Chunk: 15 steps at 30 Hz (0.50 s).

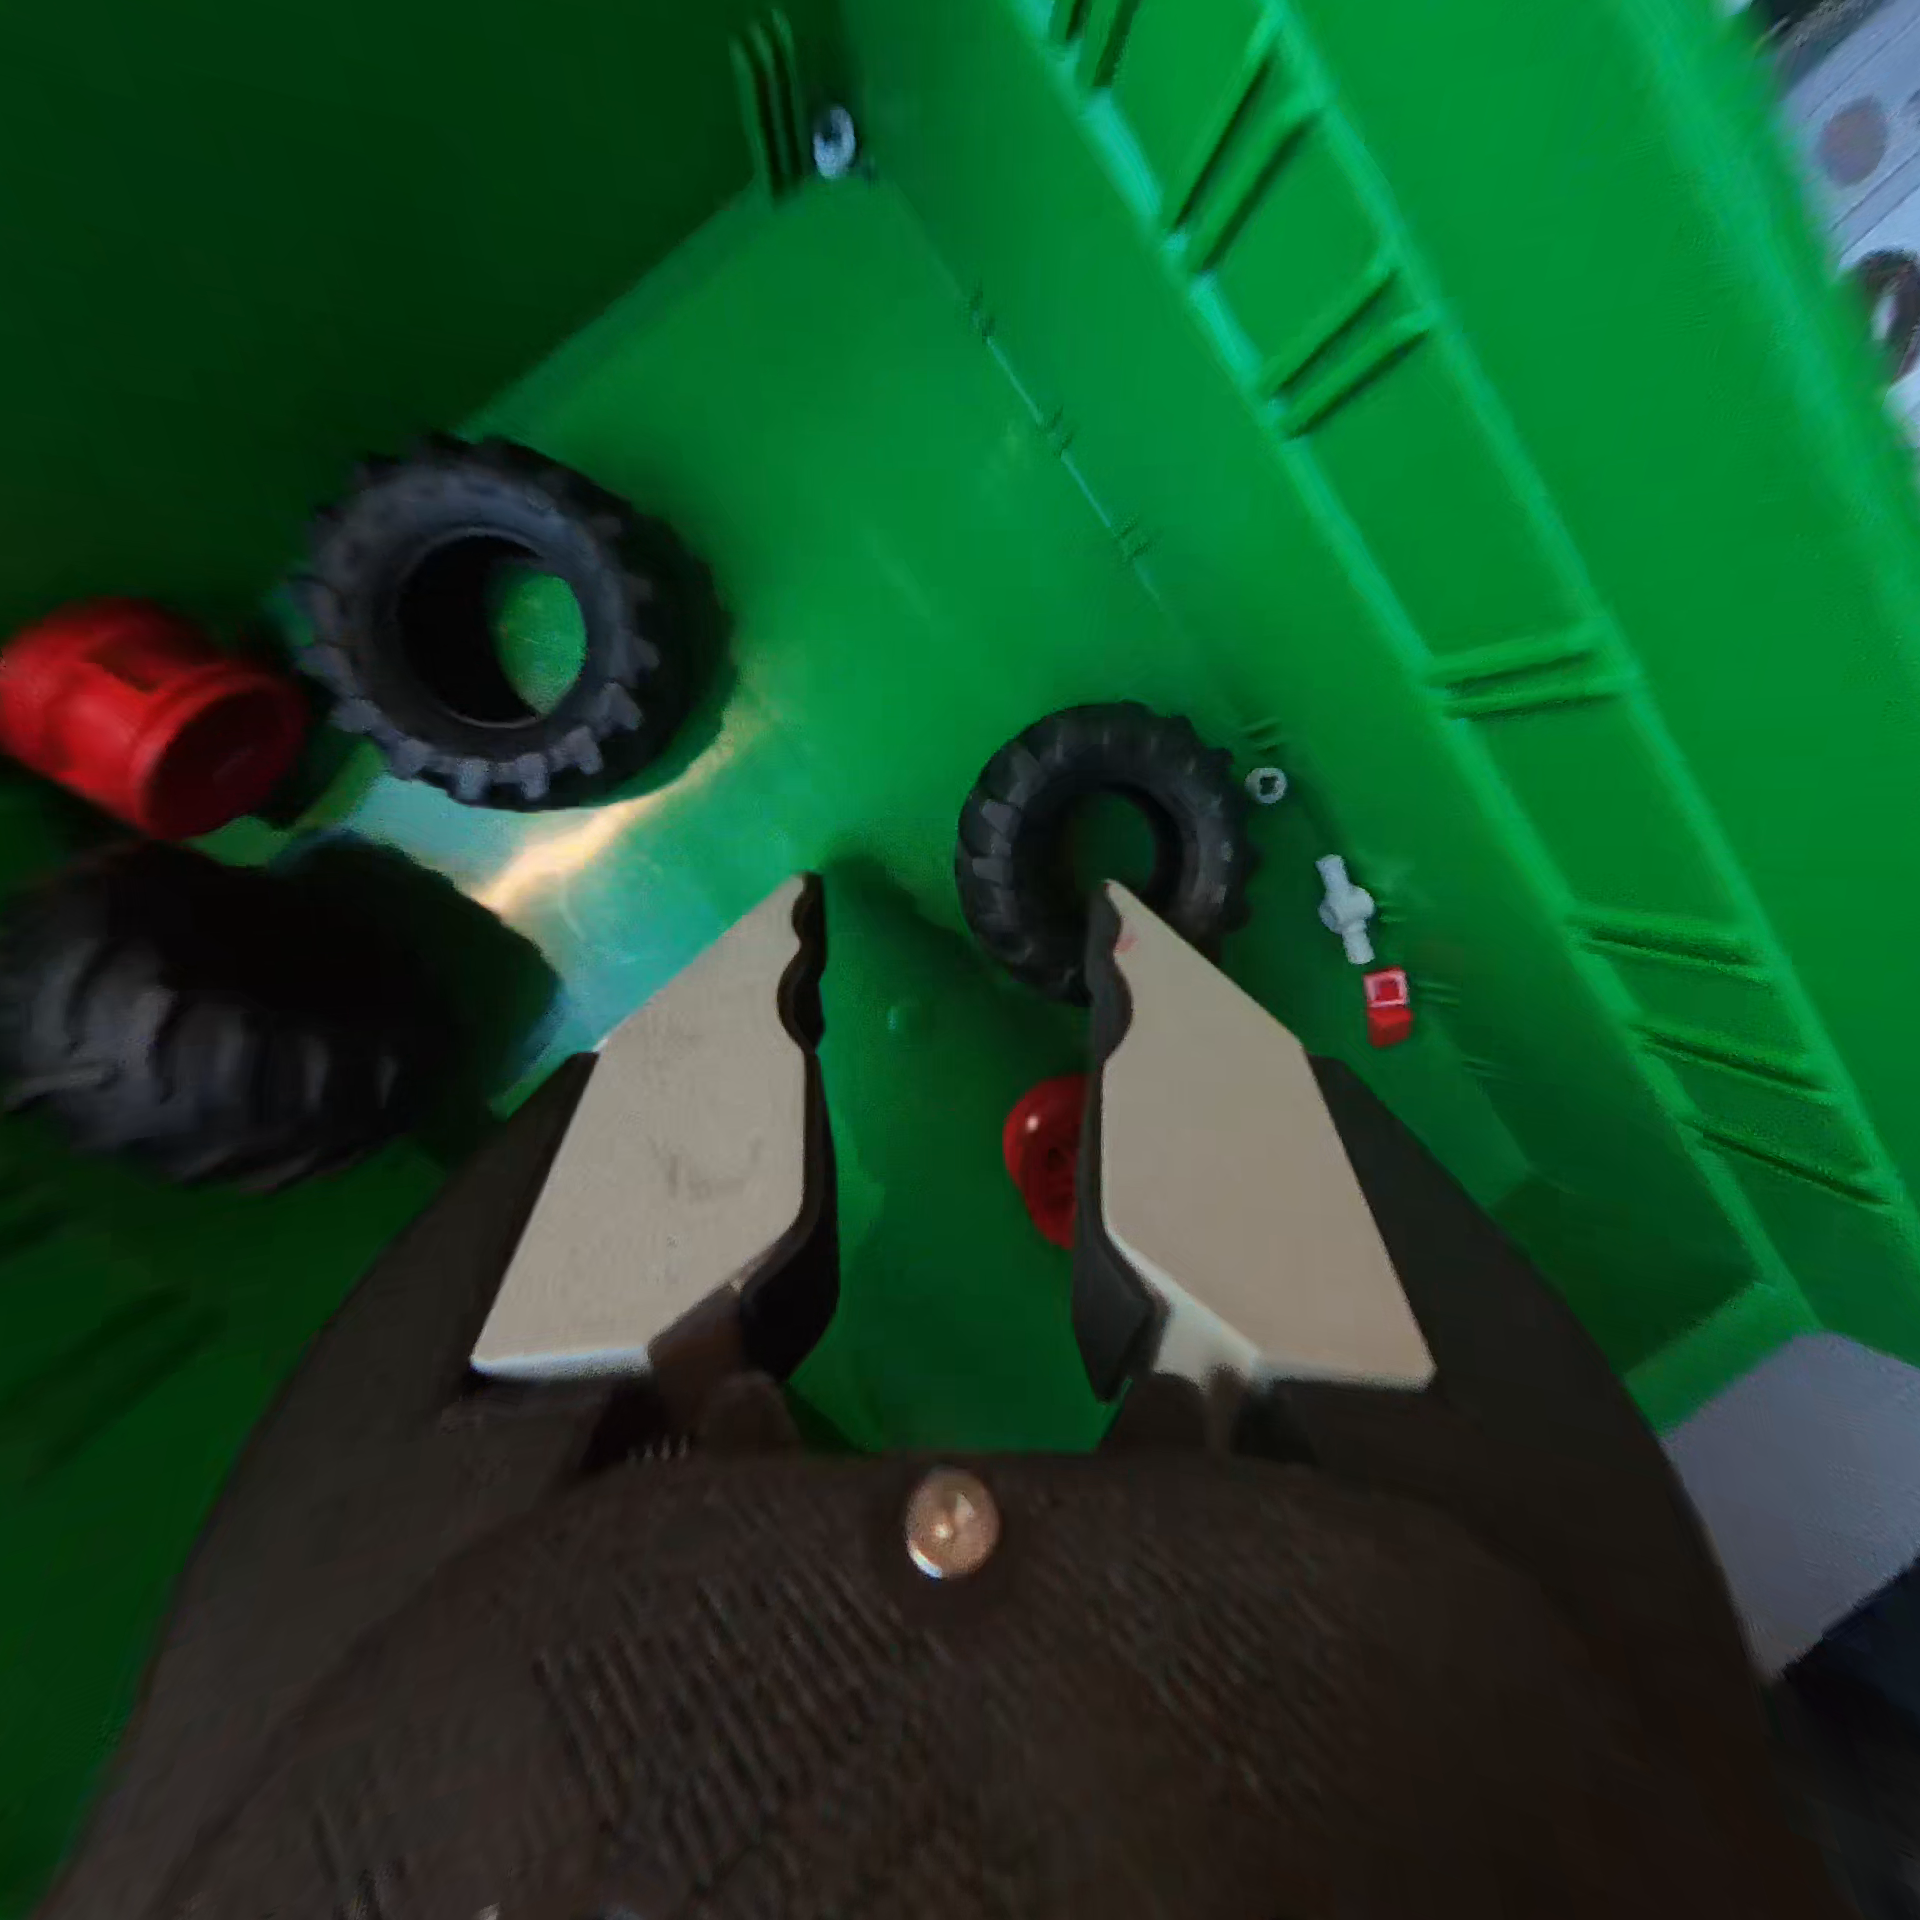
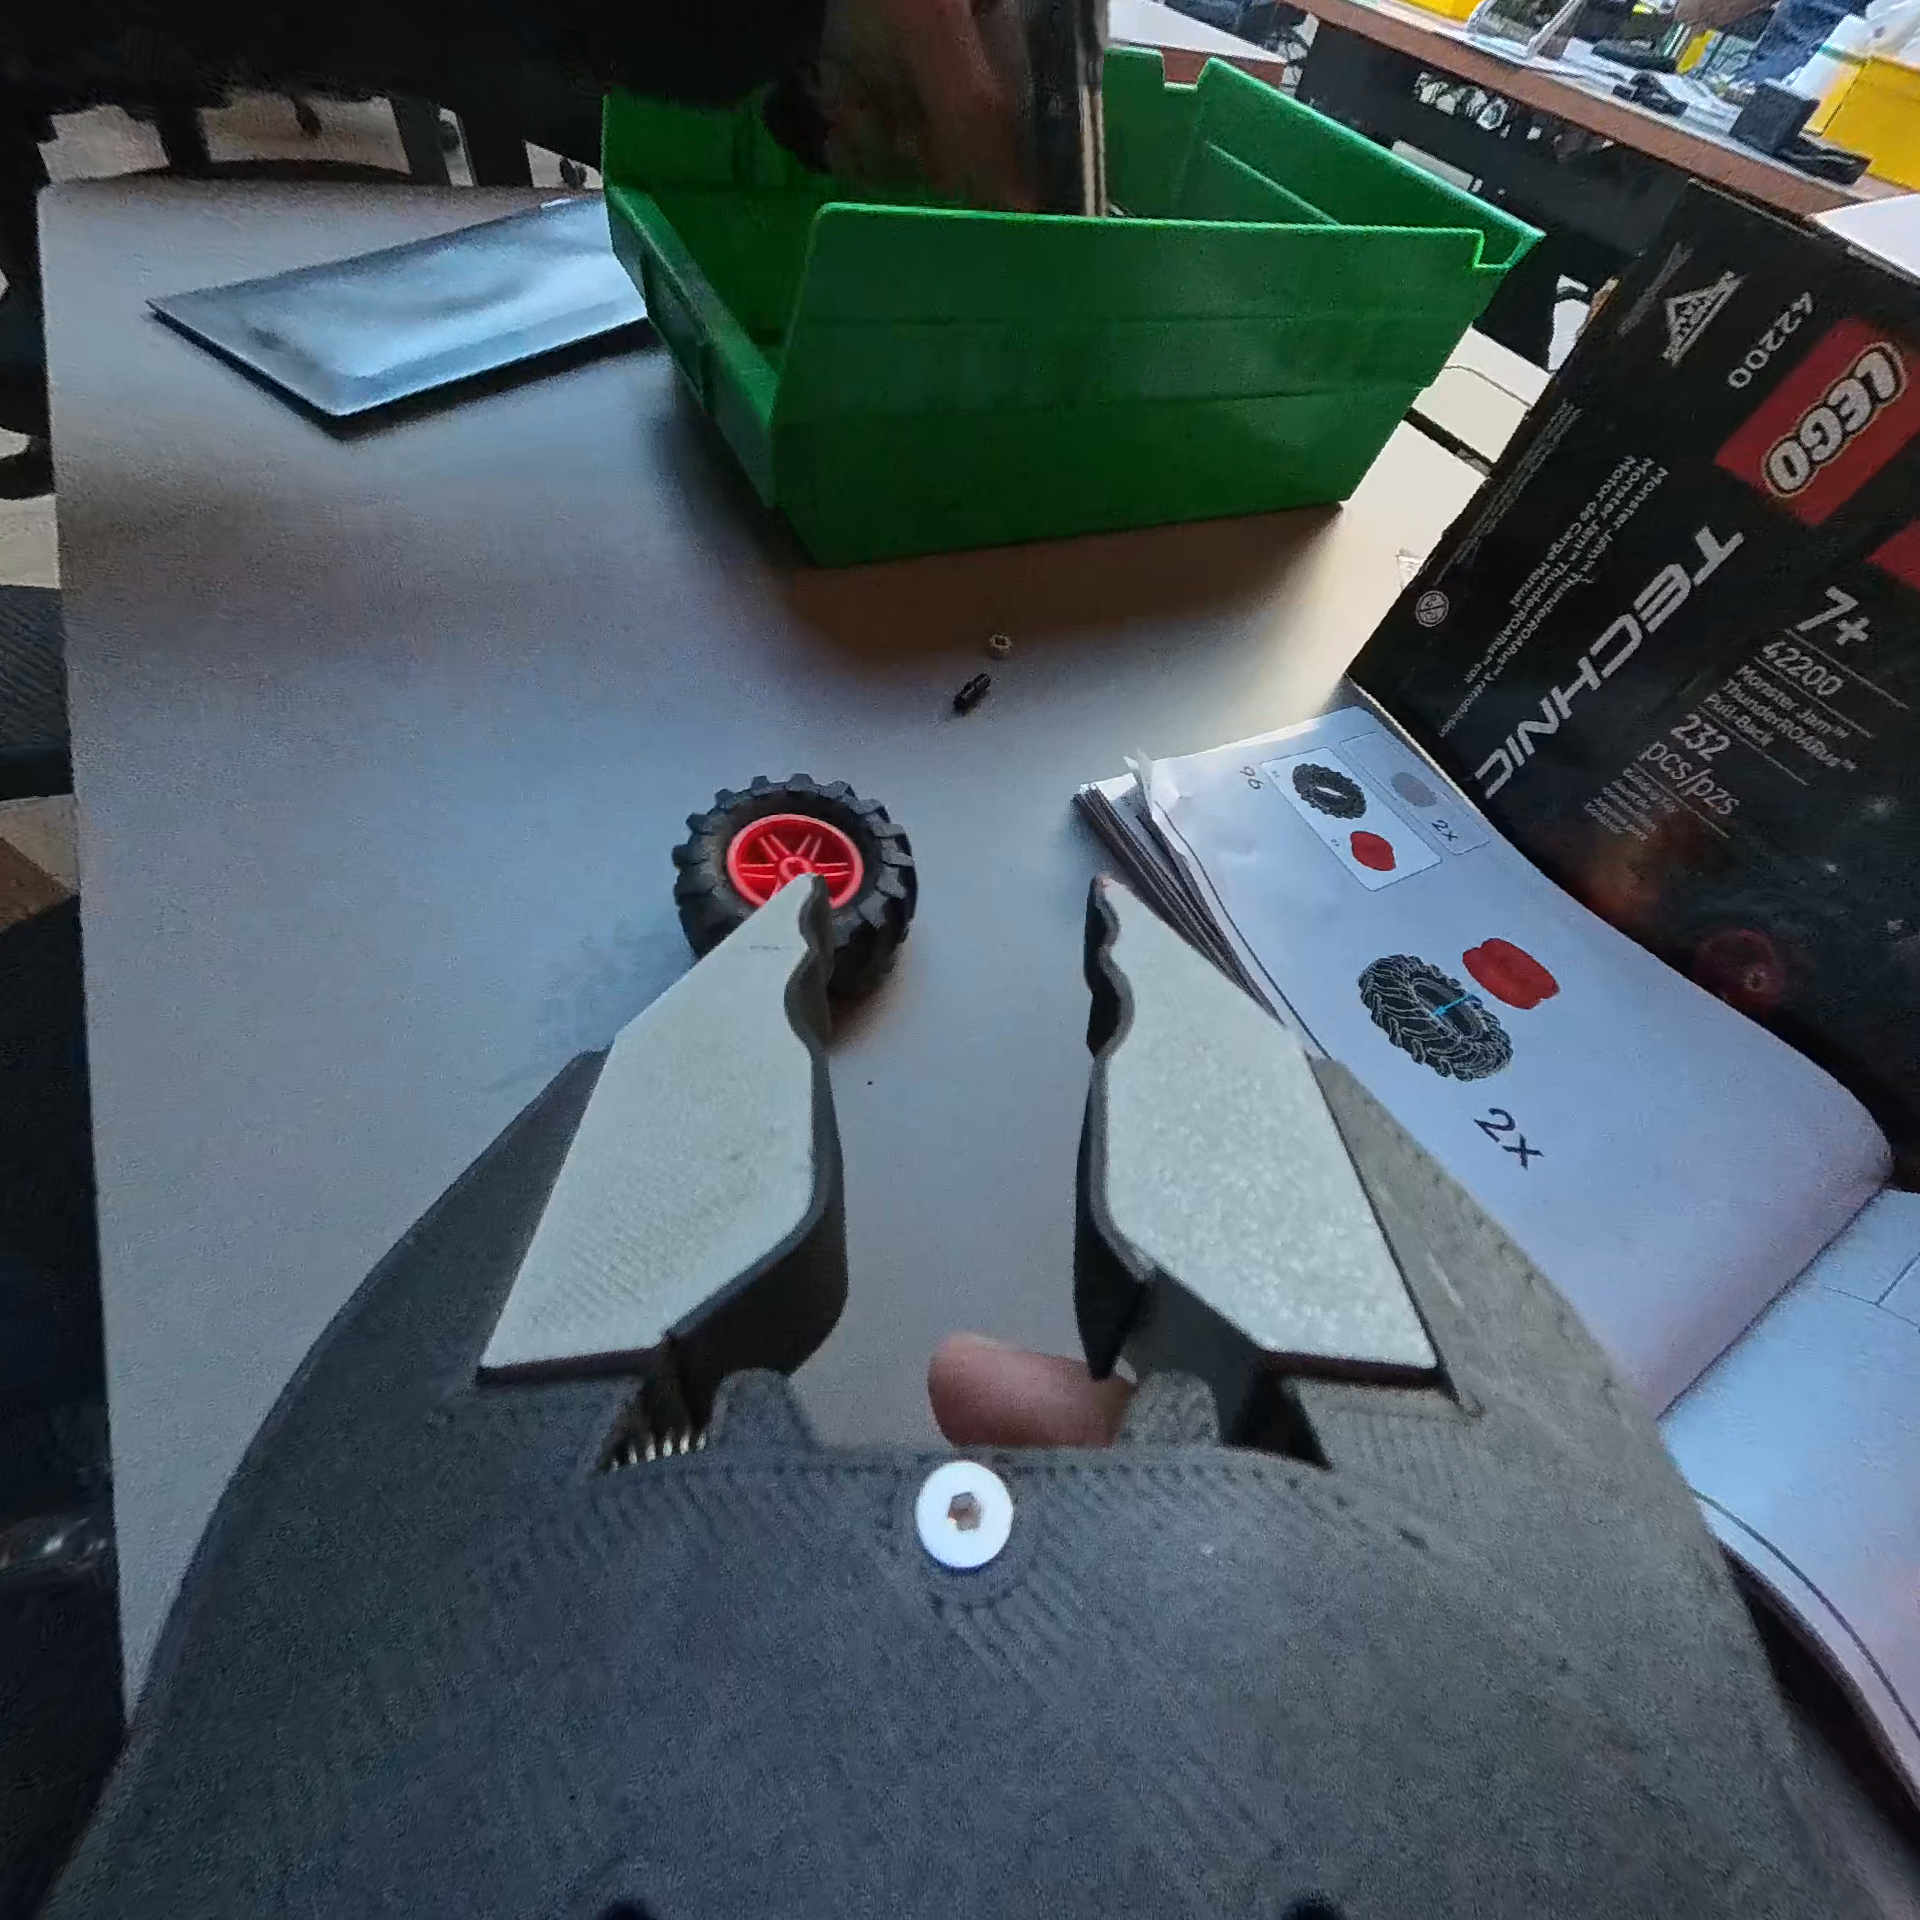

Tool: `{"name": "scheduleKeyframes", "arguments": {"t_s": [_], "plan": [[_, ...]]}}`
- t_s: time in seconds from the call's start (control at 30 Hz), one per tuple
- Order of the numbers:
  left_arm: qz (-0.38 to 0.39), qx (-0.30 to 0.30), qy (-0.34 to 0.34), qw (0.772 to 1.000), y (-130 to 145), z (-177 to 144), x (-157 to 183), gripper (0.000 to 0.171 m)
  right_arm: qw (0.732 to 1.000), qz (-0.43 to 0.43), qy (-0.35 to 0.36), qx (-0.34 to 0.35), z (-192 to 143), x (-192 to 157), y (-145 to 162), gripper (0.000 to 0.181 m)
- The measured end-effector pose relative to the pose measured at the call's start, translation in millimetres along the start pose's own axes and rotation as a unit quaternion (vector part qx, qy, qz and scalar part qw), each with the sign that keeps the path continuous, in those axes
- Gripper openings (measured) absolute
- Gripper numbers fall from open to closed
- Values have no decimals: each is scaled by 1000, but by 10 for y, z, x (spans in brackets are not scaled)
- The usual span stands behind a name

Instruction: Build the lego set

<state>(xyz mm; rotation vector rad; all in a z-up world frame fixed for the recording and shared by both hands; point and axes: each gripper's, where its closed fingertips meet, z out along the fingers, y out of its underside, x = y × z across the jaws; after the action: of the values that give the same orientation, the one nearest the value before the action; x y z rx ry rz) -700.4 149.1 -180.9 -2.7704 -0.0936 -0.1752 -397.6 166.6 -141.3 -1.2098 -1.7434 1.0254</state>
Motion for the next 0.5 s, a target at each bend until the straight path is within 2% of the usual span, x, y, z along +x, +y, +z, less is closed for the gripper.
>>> {"name": "scheduleKeyframes", "arguments": {"t_s": [0.03, 0.07, 0.13, 0.2, 0.3, 0.4, 0.5], "plan": [[-3, -9, 24, 1000, 17, 64, 37, 38, 1000, 1, -3, 0, 1, -3, 0, 44], [-1, 11, 47, 999, -47, 73, 87, 14, 1000, 3, -5, 0, 1, -6, -1, 43], [-1, 6, 49, 999, -54, 74, 70, 13, 1000, 7, -7, 1, -2, -2, -3, 43], [5, 13, 12, 1000, -58, -22, -11, 12, 1000, 9, -7, 5, -10, 1, -11, 42], [8, 59, -1, 998, -40, -498, 165, 13, 1000, 6, -4, 15, -32, 2, -35, 41], [44, 95, 33, 994, 220, -1028, 823, 12, 1000, 3, -1, 23, -48, 1, -55, 40], [105, 95, 46, 989, 630, -1120, 1608, 13, 1000, 1, -3, 23, -49, -8, -58, 39]]}}
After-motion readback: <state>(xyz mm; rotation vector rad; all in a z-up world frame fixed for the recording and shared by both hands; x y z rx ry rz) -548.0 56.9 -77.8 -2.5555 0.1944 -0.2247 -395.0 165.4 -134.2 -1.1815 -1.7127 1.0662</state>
